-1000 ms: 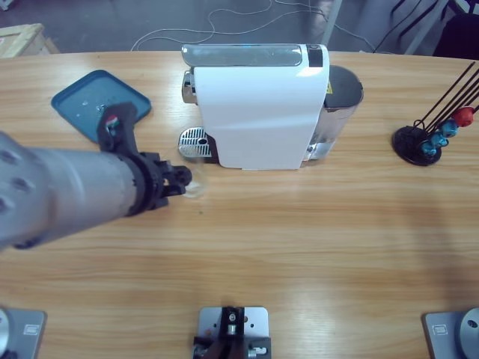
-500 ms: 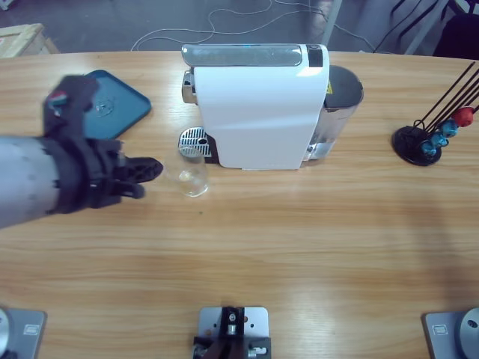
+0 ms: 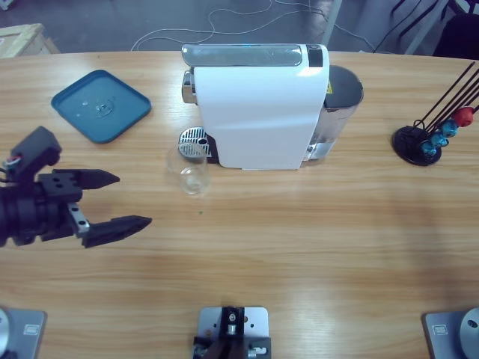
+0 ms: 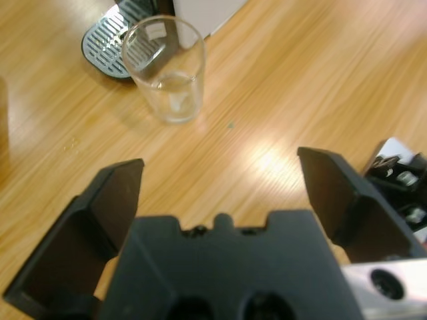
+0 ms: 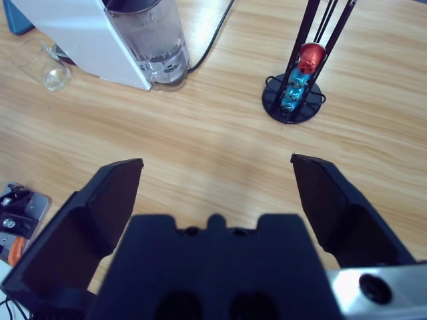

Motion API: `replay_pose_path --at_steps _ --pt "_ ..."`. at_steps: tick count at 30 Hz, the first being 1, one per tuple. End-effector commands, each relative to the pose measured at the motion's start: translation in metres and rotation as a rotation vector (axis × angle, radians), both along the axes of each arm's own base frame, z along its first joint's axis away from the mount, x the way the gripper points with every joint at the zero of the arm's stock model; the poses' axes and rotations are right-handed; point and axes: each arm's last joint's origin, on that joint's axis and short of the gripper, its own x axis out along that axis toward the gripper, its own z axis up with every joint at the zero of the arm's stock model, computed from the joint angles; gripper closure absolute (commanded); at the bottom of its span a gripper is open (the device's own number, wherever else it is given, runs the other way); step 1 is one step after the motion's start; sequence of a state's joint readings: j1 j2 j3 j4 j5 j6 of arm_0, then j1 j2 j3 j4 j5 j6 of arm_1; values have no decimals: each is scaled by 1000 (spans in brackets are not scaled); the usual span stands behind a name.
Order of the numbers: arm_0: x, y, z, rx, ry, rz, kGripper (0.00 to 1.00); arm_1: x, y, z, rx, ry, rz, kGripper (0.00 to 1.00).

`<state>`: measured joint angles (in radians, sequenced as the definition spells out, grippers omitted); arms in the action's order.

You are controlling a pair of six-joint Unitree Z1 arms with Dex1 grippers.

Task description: Pour coffee

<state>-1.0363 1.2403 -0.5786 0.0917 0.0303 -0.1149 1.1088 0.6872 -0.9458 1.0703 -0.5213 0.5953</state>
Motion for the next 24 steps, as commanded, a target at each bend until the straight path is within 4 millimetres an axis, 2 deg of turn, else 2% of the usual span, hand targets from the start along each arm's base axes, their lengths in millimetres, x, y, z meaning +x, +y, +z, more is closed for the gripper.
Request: replay_pose_path --at_steps 1,2,4,7,9,11,13,16,24 --pt "-10 22 -10 -123 5 7 9 4 11 -4 -57 51 -5 0" --pt "-17 33 -11 -168 9 28 2 4 10 -4 -57 53 -3 0" --pt "-24 43 -21 -135 -7 -6 0 4 10 -4 -55 55 -1 0" --pt "-19 51 -37 -39 -35 -118 0 5 12 -5 -62 57 2 0" --pt "-6 44 -39 0 -83 -174 0 5 13 -5 -62 62 9 0" --pt "19 29 -49 37 -108 -184 0 5 14 -5 -64 66 17 0" --pt "39 17 -55 15 -142 -183 20 5 14 -5 -66 72 25 0" --pt "57 1 -60 -35 -192 -218 38 6 19 -4 -78 89 36 0" --pt "70 -12 -80 -13 -241 -283 13 11 27 -5 -110 110 40 0"
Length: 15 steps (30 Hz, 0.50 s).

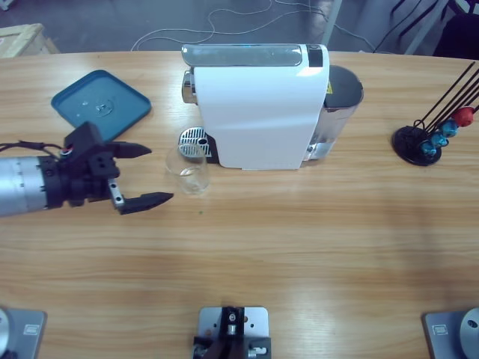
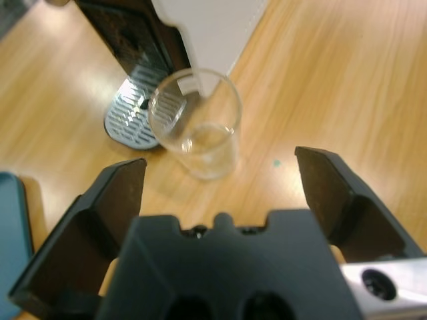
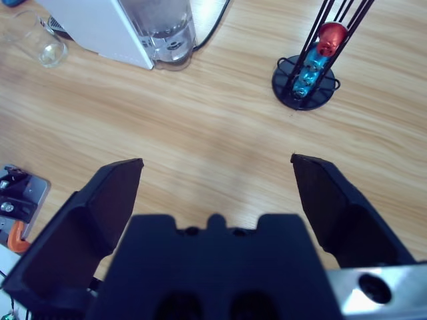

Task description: Pour coffee

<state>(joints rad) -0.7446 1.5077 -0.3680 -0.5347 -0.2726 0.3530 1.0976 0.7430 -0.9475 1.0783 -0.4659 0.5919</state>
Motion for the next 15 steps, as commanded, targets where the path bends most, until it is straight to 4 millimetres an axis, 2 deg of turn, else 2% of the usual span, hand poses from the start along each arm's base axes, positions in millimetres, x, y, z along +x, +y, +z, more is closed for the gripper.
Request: replay_pose_path --at_steps 1,5,15 --pt "15 -12 -31 39 12 -45 13 6 14 -3 -72 45 12 0" --pt "28 -20 -44 26 0 -33 13 6 13 -3 -69 43 12 0" --pt "47 -36 -60 -72 -49 -73 13 8 17 -4 -84 52 13 0"
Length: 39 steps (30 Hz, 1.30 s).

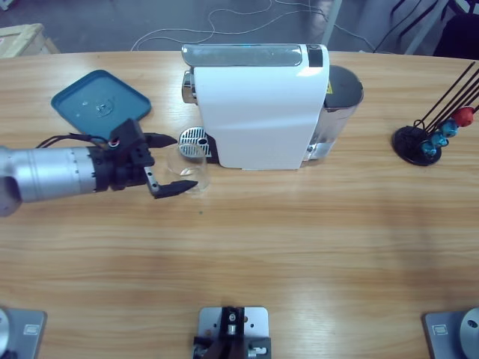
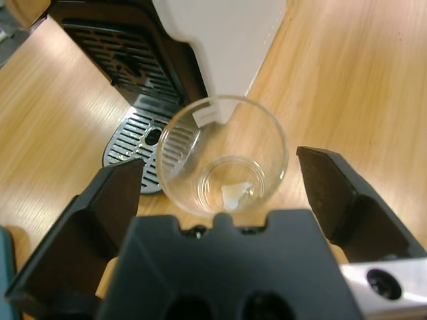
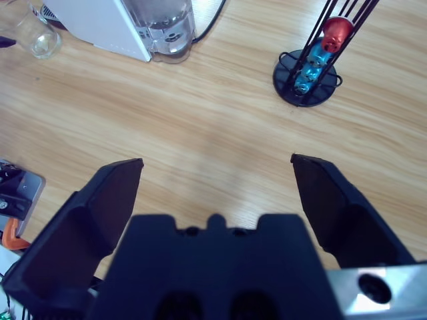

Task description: Pour coffee

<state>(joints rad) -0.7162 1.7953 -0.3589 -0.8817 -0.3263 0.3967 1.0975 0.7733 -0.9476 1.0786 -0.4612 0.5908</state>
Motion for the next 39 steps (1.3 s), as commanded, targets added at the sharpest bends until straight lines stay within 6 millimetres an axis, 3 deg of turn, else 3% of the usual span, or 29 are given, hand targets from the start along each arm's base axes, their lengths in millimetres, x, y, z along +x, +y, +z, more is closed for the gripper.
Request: replay_pose_path --at_steps 1,3,4,7,8,10,11,12,14,17,18,19,20,25,29,33,39 --pt "11 -9 -24 -38 -2 -34 13 5 10 -3 -58 36 9 0" --pt "11 -10 -24 -39 -3 -34 23 5 10 -3 -59 36 7 0" --pt "11 -10 -24 -39 -2 -34 96 5 10 -3 -59 36 7 0" --pt "10 -8 -25 -35 2 -34 487 5 10 -3 -58 35 2 0" --pt "8 -7 -26 -32 5 -35 527 5 9 -3 -55 34 0 0" --pt "3 -2 -28 -26 12 -37 509 5 9 -3 -55 35 -3 0" --pt "0 0 -29 -24 17 -36 444 5 9 -3 -56 35 -3 0" --pt "-3 2 -30 -22 18 -36 273 5 9 -3 -56 34 -4 0" --pt "-6 5 -31 -22 20 -35 102 5 9 -3 -56 34 -9 0" --pt "-7 6 -31 -21 21 -34 148 5 8 -3 -54 33 -13 0" --pt "-7 6 -31 -21 21 -33 327 5 8 -3 -54 33 -15 0" --pt "-8 8 -31 -18 23 -18 750 5 8 -3 -53 33 -17 0" --pt "-10 10 -30 -17 29 -2 990 5 8 -3 -52 32 -20 0" --pt "-8 24 -23 -41 15 43 1000 5 6 -3 -44 28 -46 0" --pt "-3 22 -20 -81 -19 34 1000 4 5 -3 -41 27 -47 0" --pt "-8 33 0 -134 -71 50 1000 4 5 -3 -39 25 -47 0" --pt "25 62 14 -182 -132 112 1000 4 5 -4 -39 24 -48 0"
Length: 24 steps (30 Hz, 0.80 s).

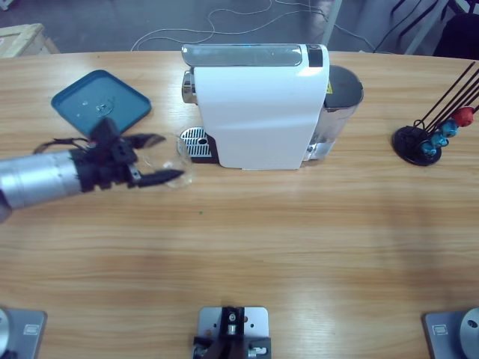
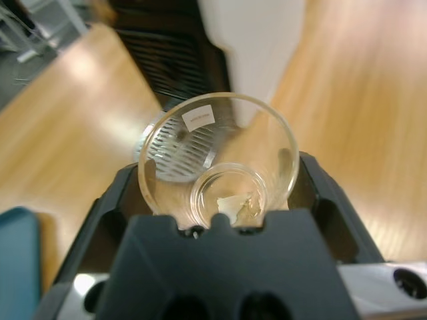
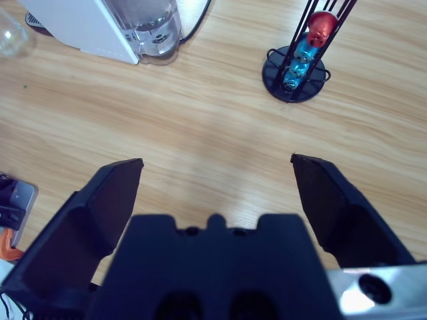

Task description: Pour coffee

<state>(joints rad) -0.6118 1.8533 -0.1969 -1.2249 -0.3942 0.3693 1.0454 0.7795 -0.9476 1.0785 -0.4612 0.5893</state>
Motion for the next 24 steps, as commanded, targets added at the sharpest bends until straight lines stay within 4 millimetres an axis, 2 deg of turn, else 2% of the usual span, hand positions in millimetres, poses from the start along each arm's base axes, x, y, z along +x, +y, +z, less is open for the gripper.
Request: replay_pose_path --at_steps 1,4,8,17,24 --pt "36 32 20 -64 -69 50 1000 3 5 -4 -32 22 3 0" --pt "63 22 17 -31 -1 36 1000 2 5 -3 -31 24 4 0" --pt "81 11 10 -1 44 0 1000 4 7 -3 -39 27 4 0" --pt "82 -18 -10 43 80 -84 1000 5 8 -4 -44 28 -11 0" --pt "87 -29 -9 78 92 -72 1000 5 7 -3 -41 27 -10 0"
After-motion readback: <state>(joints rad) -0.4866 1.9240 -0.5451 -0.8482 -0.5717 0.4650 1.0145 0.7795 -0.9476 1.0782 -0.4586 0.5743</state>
